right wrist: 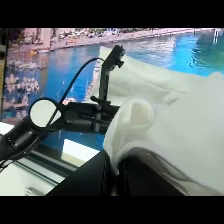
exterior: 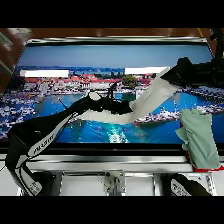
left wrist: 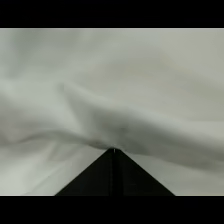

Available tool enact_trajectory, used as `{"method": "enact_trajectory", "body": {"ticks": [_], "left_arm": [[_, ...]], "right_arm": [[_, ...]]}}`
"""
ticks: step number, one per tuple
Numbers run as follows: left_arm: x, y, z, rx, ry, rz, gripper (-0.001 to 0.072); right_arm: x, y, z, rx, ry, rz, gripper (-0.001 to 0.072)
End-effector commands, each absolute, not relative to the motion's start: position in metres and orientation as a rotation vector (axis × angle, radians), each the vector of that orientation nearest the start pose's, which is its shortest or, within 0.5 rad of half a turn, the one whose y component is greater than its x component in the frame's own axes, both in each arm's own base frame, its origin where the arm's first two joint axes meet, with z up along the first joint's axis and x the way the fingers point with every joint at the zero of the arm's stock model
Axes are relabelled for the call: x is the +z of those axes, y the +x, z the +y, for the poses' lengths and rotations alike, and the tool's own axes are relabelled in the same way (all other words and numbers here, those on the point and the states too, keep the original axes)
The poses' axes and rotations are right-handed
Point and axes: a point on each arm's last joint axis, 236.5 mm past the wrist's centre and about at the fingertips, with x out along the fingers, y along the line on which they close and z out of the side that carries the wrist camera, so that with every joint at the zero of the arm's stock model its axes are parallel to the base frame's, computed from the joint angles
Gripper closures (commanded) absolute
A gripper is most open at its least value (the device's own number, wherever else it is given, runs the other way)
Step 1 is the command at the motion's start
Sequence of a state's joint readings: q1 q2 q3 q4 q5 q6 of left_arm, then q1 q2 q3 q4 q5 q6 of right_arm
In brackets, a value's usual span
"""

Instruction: Fold the shirts.

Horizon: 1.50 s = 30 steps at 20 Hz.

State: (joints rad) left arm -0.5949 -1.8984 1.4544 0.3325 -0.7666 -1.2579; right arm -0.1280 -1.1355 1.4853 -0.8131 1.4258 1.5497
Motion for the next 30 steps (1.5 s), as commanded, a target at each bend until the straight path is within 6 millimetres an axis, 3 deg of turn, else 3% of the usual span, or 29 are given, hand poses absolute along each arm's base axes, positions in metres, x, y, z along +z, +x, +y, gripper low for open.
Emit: {"method": "enact_trajectory", "body": {"ticks": [1, 2, 4, 8, 10, 12, 14, 17, 20, 21, 22, 23, 24, 27, 30], "left_arm": [[-0.032, 0.417, -0.405, -0.810, -0.690, 1.222, 0.0667], [-0.025, 0.430, -0.374, -0.797, -0.639, 1.206, 0.0667], [-0.003, 0.454, -0.289, -0.732, -0.507, 1.170, 0.0667], [0.068, 0.473, -0.111, -0.514, -0.465, 1.058, 0.0666], [0.111, 0.466, -0.031, -0.392, -0.512, 0.960, 0.0666], [0.143, 0.448, 0.027, -0.289, -0.537, 0.885, 0.0666], [0.168, 0.430, 0.070, -0.197, -0.549, 0.815, 0.0666], [0.186, 0.408, 0.103, -0.122, -0.557, 0.770, 0.0666], [0.189, 0.406, 0.107, -0.110, -0.559, 0.762, 0.0665], [0.189, 0.407, 0.104, -0.119, -0.555, 0.765, 0.0666], [0.189, 0.409, 0.098, -0.134, -0.540, 0.765, 0.0665], [0.189, 0.411, 0.092, -0.149, -0.529, 0.767, 0.0665], [0.189, 0.414, 0.086, -0.162, -0.523, 0.769, 0.0665], [0.187, 0.419, 0.066, -0.208, -0.503, 0.784, 0.0666], [0.186, 0.420, 0.056, -0.233, -0.492, 0.792, 0.0665]], "right_arm": [[0.212, 0.371, 0.107, 0.435, 0.487, 0.980, 0.0639], [0.206, 0.375, 0.115, 0.447, 0.477, 0.991, 0.0639], [0.190, 0.385, 0.144, 0.498, 0.462, 1.020, 0.0639], [0.144, 0.427, 0.242, 0.606, 0.474, 1.004, 0.0639], [0.119, 0.436, 0.300, 0.658, 0.517, 0.995, 0.0639], [0.081, 0.440, 0.354, 0.678, 0.575, 1.011, 0.0639], [0.040, 0.437, 0.396, 0.673, 0.668, 1.066, 0.0639], [-0.008, 0.425, 0.439, 0.674, 0.817, 1.157, 0.0638], [-0.026, 0.419, 0.461, 0.680, 0.949, 1.200, 0.0631], [-0.025, 0.421, 0.466, 0.679, 0.989, 1.192, 0.0611], [-0.022, 0.425, 0.468, 0.674, 1.020, 1.175, 0.0498], [-0.019, 0.428, 0.470, 0.672, 1.043, 1.157, 0.0272], [-0.015, 0.429, 0.471, 0.685, 1.054, 1.143, 0.0143], [0.000, 0.415, 0.470, 0.799, 1.015, 1.178, 0.0138], [0.006, 0.397, 0.438, 0.883, 0.914, 1.303, 0.0139]]}}
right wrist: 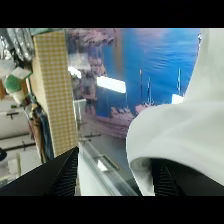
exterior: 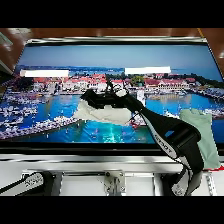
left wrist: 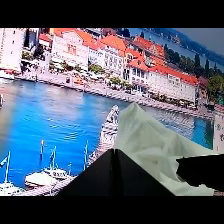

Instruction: Fold the shirts.

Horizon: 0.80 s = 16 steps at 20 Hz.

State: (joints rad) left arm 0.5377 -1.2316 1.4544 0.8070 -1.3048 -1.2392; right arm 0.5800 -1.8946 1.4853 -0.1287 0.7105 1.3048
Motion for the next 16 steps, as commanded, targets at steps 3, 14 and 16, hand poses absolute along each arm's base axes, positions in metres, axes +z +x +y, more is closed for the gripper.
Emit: {"method": "enact_trajectory", "body": {"ticks": [3, 14, 16], "left_arm": [[0.186, 0.421, 0.051, -0.243, -0.488, 0.795, 0.0666], [0.183, 0.416, 0.041, -0.280, -0.470, 0.825, 0.0665], [0.183, 0.416, 0.041, -0.280, -0.470, 0.824, 0.0665]], "right_arm": [[0.008, 0.399, 0.415, 0.834, 0.920, 1.369, 0.0139], [-0.014, 0.378, 0.245, 0.585, 0.471, 1.609, 0.0117], [-0.026, 0.382, 0.170, 0.357, 0.372, 1.648, 0.0032]]}}
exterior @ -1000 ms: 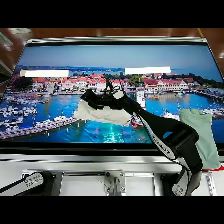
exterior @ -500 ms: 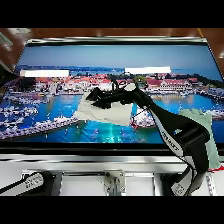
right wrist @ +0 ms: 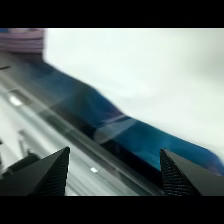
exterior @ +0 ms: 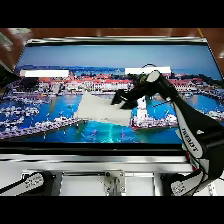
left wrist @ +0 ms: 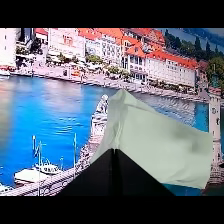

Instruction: Fold the shirts.

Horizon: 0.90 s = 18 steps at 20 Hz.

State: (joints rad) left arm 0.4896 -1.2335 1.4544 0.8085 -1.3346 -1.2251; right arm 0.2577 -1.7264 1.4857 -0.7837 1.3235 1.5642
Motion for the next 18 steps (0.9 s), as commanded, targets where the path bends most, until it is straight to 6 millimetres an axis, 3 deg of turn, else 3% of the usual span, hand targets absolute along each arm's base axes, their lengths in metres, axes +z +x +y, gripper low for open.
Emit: {"method": "enact_trajectory", "body": {"ticks": [1, 2, 4, 7, 13, 14, 16, 18], "left_arm": [[0.183, 0.416, 0.041, -0.280, -0.470, 0.824, 0.0665], [0.183, 0.416, 0.041, -0.280, -0.470, 0.824, 0.0666], [0.183, 0.416, 0.041, -0.280, -0.470, 0.825, 0.0666], [0.183, 0.416, 0.041, -0.281, -0.470, 0.825, 0.0665], [0.183, 0.416, 0.035, -0.300, -0.452, 0.828, 0.0665], [0.183, 0.416, 0.034, -0.300, -0.456, 0.828, 0.0665], [0.186, 0.417, 0.030, -0.316, -0.470, 0.818, 0.0665], [0.192, 0.418, 0.025, -0.339, -0.492, 0.801, 0.0665]], "right_arm": [[-0.033, 0.383, 0.146, 0.269, 0.367, 1.670, 0.0032], [-0.040, 0.383, 0.139, 0.249, 0.385, 1.674, 0.0032], [-0.059, 0.387, 0.144, 0.240, 0.446, 1.639, 0.0032], [-0.081, 0.397, 0.179, 0.316, 0.633, 1.588, 0.0032], [-0.123, 0.390, 0.226, 0.406, 0.658, 1.631, 0.0036], [-0.125, 0.392, 0.226, 0.402, 0.657, 1.625, 0.0128], [-0.122, 0.397, 0.226, 0.406, 0.668, 1.603, 0.0630], [-0.101, 0.405, 0.230, 0.532, 0.651, 1.535, 0.0640]]}}
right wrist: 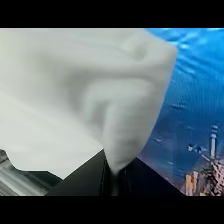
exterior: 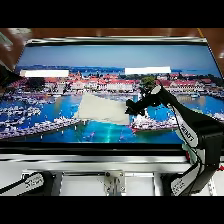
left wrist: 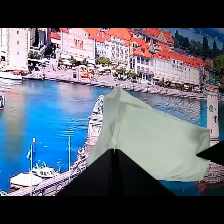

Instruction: Fold the shirts.

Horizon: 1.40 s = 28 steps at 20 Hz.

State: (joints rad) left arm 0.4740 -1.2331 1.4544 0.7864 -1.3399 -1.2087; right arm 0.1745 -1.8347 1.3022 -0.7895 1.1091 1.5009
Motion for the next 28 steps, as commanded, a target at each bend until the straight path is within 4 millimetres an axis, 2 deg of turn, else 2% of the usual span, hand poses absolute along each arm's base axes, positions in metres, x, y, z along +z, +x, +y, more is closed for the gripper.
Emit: {"method": "enact_trajectory", "body": {"ticks": [1, 2, 4, 6, 7, 9, 12, 15, 16, 18, 21, 26, 28], "left_arm": [[0.194, 0.419, 0.022, -0.349, -0.501, 0.794, 0.0665], [0.196, 0.419, 0.020, -0.358, -0.510, 0.788, 0.0665], [0.199, 0.420, 0.018, -0.368, -0.517, 0.782, 0.0665], [0.199, 0.420, 0.013, -0.378, -0.512, 0.784, 0.0665], [0.199, 0.420, 0.012, -0.380, -0.511, 0.785, 0.0665], [0.199, 0.422, 0.012, -0.377, -0.510, 0.777, 0.0665], [0.201, 0.427, 0.015, -0.364, -0.510, 0.759, 0.0665], [0.201, 0.427, 0.015, -0.363, -0.511, 0.758, 0.0665], [0.201, 0.427, 0.015, -0.363, -0.511, 0.759, 0.0665], [0.201, 0.427, 0.015, -0.363, -0.510, 0.758, 0.0665], [0.201, 0.427, 0.015, -0.363, -0.510, 0.758, 0.0665], [0.200, 0.426, 0.015, -0.366, -0.511, 0.762, 0.0665], [0.200, 0.425, 0.014, -0.370, -0.511, 0.768, 0.0665]], "right_arm": [[-0.080, 0.412, 0.227, 0.579, 0.656, 1.495, 0.0640], [-0.058, 0.419, 0.219, 0.603, 0.650, 1.452, 0.0640], [0.002, 0.440, 0.190, 0.616, 0.642, 1.319, 0.0640], [0.056, 0.451, 0.140, 0.549, 0.638, 1.201, 0.0640], [0.075, 0.449, 0.111, 0.488, 0.649, 1.176, 0.0640], [0.105, 0.425, 0.050, 0.371, 0.674, 1.163, 0.0640], [0.136, 0.380, -0.033, 0.150, 0.710, 1.132, 0.0640], [0.155, 0.335, -0.118, -0.155, 0.735, 1.047, 0.0640], [0.158, 0.318, -0.141, -0.242, 0.749, 1.029, 0.0640], [0.157, 0.284, -0.170, -0.357, 0.770, 1.045, 0.0640], [0.146, 0.240, -0.197, -0.482, 0.818, 1.111, 0.0640], [0.145, 0.210, -0.225, -0.598, 0.910, 1.071, 0.0640], [0.139, 0.187, -0.233, -0.673, 0.915, 1.116, 0.0641]]}}
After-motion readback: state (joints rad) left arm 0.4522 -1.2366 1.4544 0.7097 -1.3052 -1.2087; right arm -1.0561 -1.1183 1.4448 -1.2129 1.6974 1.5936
